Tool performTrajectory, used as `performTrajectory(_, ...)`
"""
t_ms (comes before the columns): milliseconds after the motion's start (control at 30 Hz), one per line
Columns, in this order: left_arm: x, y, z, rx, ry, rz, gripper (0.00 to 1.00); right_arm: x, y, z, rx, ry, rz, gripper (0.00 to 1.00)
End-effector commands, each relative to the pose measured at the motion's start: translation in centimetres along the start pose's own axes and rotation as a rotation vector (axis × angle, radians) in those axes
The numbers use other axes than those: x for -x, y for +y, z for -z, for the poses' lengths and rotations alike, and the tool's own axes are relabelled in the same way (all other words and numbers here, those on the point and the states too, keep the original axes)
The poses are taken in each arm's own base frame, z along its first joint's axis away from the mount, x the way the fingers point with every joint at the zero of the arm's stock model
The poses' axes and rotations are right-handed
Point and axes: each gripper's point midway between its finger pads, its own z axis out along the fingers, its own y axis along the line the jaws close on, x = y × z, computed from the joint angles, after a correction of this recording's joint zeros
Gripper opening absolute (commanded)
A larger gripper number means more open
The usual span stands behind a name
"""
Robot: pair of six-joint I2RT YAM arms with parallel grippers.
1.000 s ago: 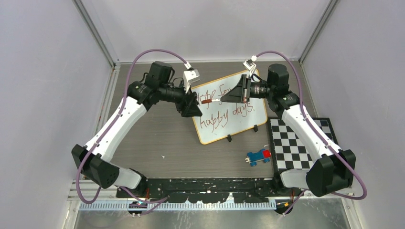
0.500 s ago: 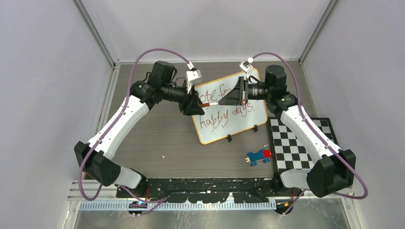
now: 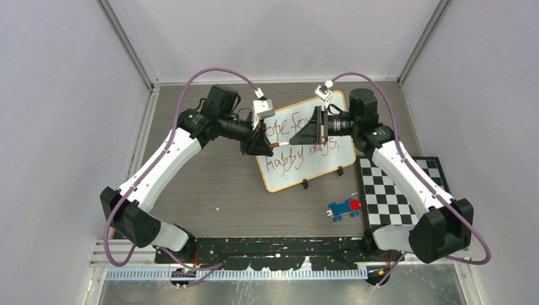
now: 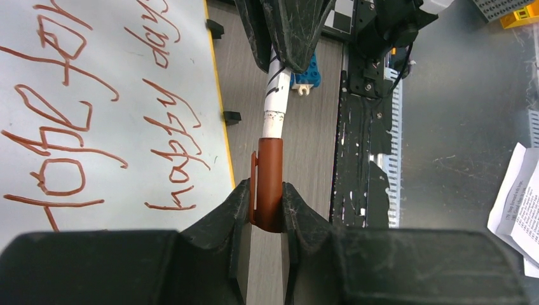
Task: Write a sentence on the whiteboard
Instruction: Close the whiteboard marker at the center of the board.
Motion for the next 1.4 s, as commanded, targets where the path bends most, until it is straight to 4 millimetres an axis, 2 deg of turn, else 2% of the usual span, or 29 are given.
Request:
performTrajectory(0,1.5,-1.1,-0.1,-0.028,-0.026,-0.062,0.00,-0.1,1.1,-0.2,0.008,0.007,0.061,0.00)
performTrajectory(1167,3.5,-3.3,-2.1,-0.134,-0.045,-0.106,0.00,-4.6,0.3,-3.5,0.046,0.165,-0.006,0.00)
performTrajectory(1367,4.5,-3.6,-1.9,-0.136,-0.066,-0.118,0.00,-5.8,-0.1,-4.2,0.043,0.194,-0.033,0.00)
